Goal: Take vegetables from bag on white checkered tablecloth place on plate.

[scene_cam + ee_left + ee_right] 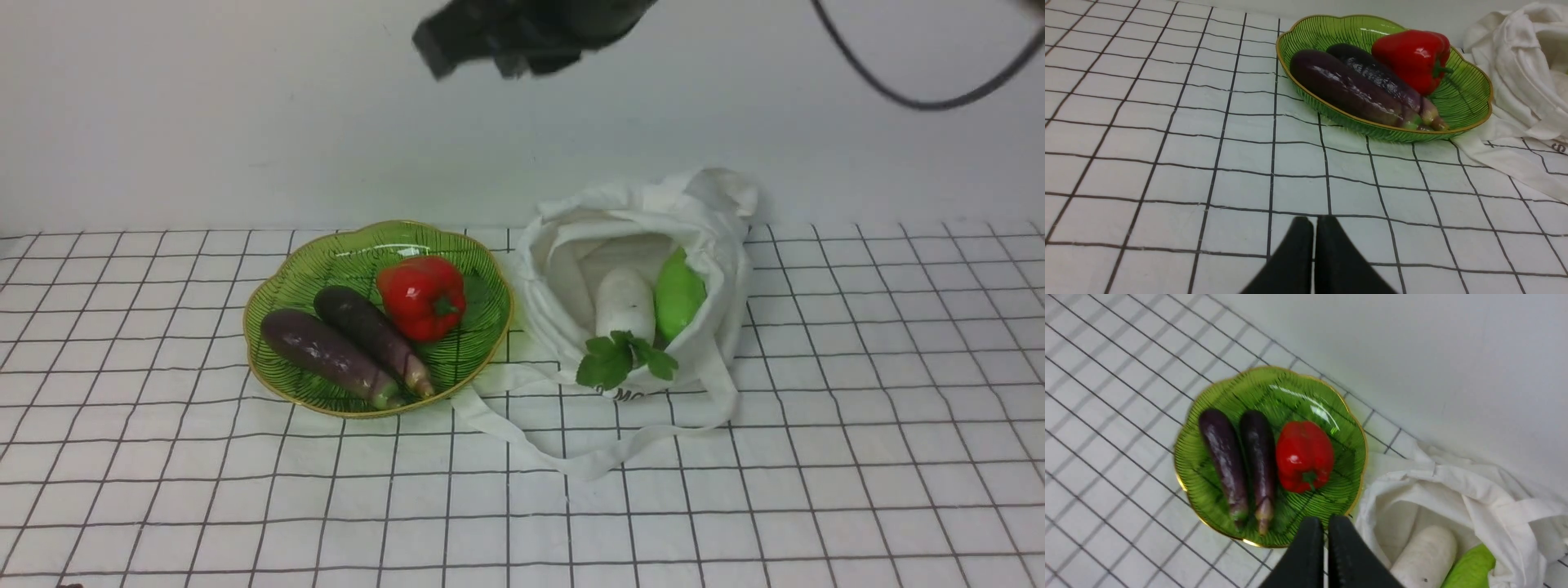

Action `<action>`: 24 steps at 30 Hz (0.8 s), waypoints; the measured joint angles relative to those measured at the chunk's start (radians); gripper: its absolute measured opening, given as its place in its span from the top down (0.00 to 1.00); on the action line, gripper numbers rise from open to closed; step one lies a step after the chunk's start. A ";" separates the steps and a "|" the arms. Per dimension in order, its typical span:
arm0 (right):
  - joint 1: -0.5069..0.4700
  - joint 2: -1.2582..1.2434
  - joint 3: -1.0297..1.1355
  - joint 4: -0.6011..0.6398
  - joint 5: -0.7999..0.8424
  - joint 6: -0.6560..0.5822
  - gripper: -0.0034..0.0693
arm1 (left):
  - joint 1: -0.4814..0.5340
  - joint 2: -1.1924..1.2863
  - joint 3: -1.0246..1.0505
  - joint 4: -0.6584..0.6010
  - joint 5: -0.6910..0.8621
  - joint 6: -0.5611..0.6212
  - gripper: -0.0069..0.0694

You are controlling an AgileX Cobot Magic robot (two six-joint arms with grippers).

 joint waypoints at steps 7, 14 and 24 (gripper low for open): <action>0.000 -0.409 0.162 0.088 0.000 -0.005 0.97 | 0.000 0.000 0.000 0.000 0.000 0.000 0.92; 0.000 -0.939 0.744 0.092 -0.107 -0.002 0.97 | 0.000 0.000 0.000 0.000 0.000 0.000 0.92; 0.000 -1.455 1.658 0.103 -0.876 0.019 0.97 | 0.000 0.000 0.000 0.000 0.000 0.000 0.92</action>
